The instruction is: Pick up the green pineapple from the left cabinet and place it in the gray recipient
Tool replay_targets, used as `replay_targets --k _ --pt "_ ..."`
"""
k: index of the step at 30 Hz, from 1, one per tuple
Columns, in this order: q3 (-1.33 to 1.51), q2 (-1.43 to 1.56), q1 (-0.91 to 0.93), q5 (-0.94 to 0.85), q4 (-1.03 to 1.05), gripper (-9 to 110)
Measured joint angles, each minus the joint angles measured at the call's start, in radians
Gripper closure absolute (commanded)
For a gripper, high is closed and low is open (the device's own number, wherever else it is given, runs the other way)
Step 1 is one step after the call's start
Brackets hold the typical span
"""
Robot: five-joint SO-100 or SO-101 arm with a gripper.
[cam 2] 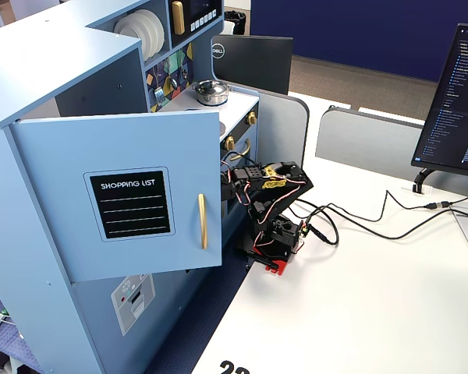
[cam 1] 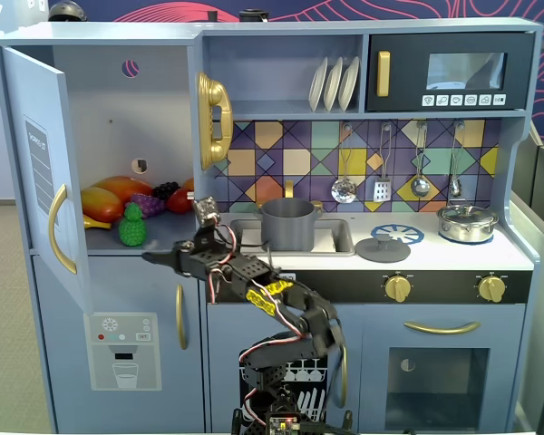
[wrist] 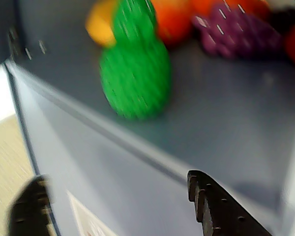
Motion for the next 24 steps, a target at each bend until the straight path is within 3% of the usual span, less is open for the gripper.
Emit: replay_targets --k 12,24 --pt "-0.179 -0.367 0.012 0.037 -0.276 62" --pt "-0.313 -0.563 0.012 0.031 -0.337 63"
